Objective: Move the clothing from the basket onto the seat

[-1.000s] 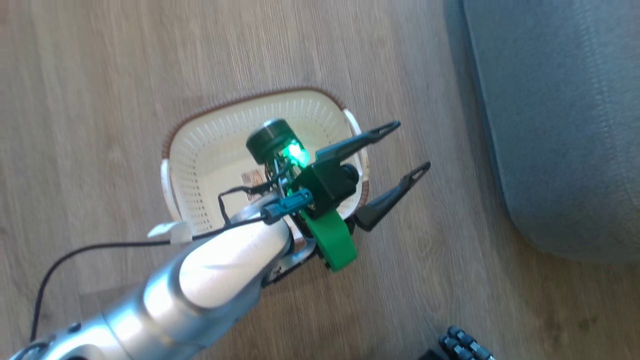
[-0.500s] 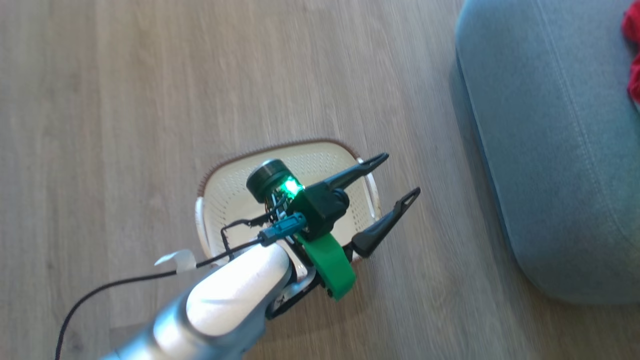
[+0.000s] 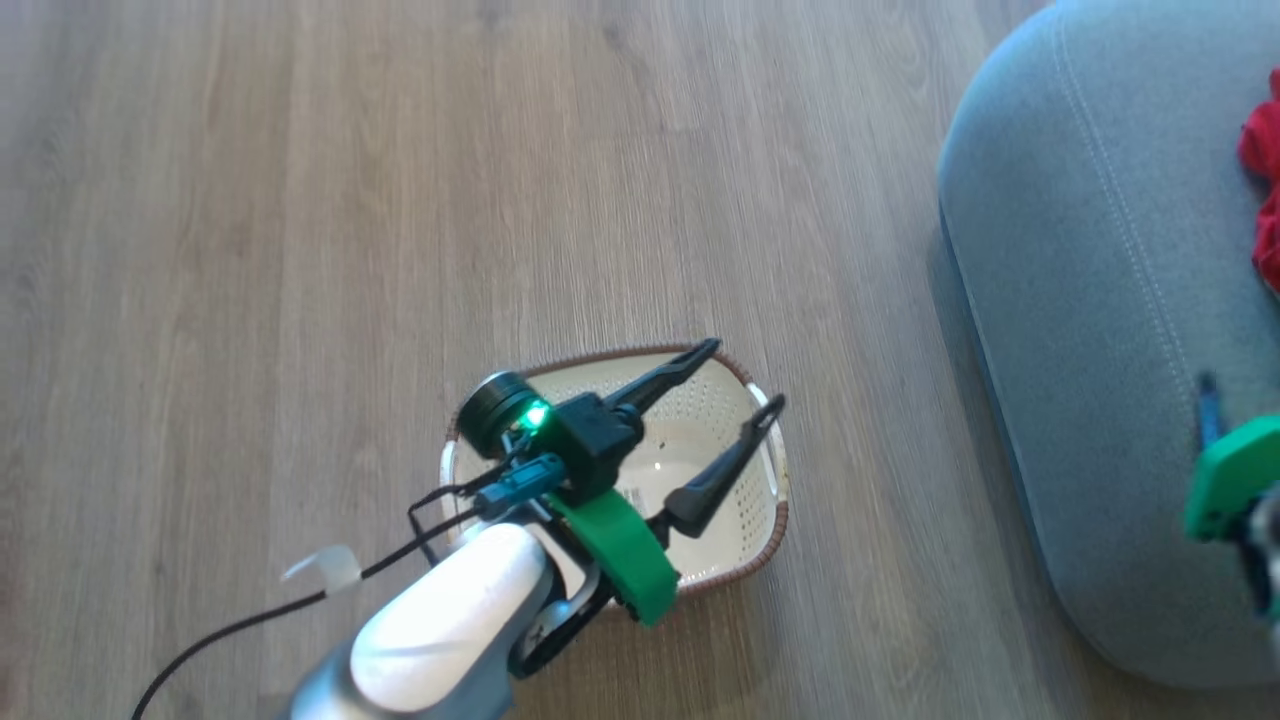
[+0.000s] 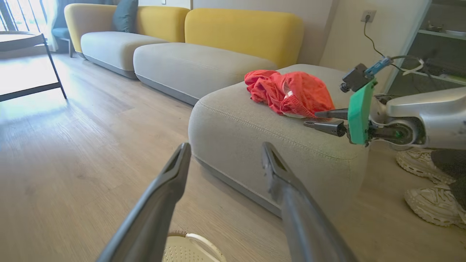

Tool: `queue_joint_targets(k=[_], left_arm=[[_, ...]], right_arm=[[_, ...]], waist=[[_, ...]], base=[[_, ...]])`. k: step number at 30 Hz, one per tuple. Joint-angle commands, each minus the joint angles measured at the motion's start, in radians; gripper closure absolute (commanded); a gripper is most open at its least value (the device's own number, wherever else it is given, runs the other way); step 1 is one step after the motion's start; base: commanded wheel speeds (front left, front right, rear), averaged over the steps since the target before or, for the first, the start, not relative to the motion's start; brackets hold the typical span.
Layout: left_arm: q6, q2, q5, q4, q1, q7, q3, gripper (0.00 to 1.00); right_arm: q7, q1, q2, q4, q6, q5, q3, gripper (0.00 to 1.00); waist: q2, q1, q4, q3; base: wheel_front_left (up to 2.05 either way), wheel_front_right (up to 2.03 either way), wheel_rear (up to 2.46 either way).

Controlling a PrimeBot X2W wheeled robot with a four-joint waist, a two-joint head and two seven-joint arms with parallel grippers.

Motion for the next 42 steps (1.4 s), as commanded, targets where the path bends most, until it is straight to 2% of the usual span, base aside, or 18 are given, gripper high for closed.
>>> queue_joint_targets(k=[1, 9, 12, 14, 15, 27, 33, 42], left_arm=[[-0.006, 0.004, 0.013, -0.020, -0.011, -0.005, 0.055, 0.00], [-0.004, 0.016, 0.039, 0.030, 0.081, -0.005, 0.204, 0.00], [0.001, 0.016, 0.050, 0.045, 0.107, -0.005, 0.250, 0.00], [0.017, 0.015, 0.060, 0.064, 0.149, -0.005, 0.325, 0.00], [0.017, 0.015, 0.060, 0.064, 0.149, -0.005, 0.325, 0.00], [0.092, 0.004, 0.142, 0.057, 0.326, -0.005, 0.626, 0.00], [0.092, -0.025, 0.188, 0.038, 0.391, -0.005, 0.715, 0.00], [0.068, -0.066, 0.244, -0.001, 0.449, -0.005, 0.806, 0.00]], right_arm=[[-0.020, 0.020, -0.011, -0.060, 0.007, 0.009, 0.014, 0.00], [-0.050, 0.099, 0.099, -0.283, 0.007, -0.017, 0.041, 0.00], [-0.053, 0.117, 0.124, -0.328, 0.007, -0.026, 0.044, 0.00], [-0.059, 0.141, 0.152, -0.383, 0.007, -0.039, 0.046, 0.00], [-0.059, 0.141, 0.152, -0.383, 0.007, -0.039, 0.046, 0.00], [-0.090, 0.225, 0.264, -0.524, 0.007, -0.133, 0.041, 0.00], [-0.093, 0.258, 0.309, -0.548, 0.007, -0.178, 0.014, 0.00], [-0.093, 0.322, 0.351, -0.578, 0.007, -0.217, -0.042, 0.00]], waist=[[-0.0001, 0.0001, 0.010, -0.019], [-0.0001, 0.0001, 0.059, -0.085], [-0.0001, 0.0001, 0.076, -0.099], [-0.0001, 0.0001, 0.102, -0.117], [-0.0001, 0.0001, 0.102, -0.117], [-0.0001, 0.0001, 0.158, -0.164], [-0.0001, 0.0001, 0.167, -0.174], [-0.0001, 0.0001, 0.161, -0.181]], base=[[0.00, 0.00, 0.00], [0.00, 0.00, 0.00], [0.00, 0.00, 0.00], [0.00, 0.00, 0.00], [0.00, 0.00, 0.00], [0.00, 0.00, 0.00], [0.00, 0.00, 0.00], [0.00, 0.00, 0.00]])
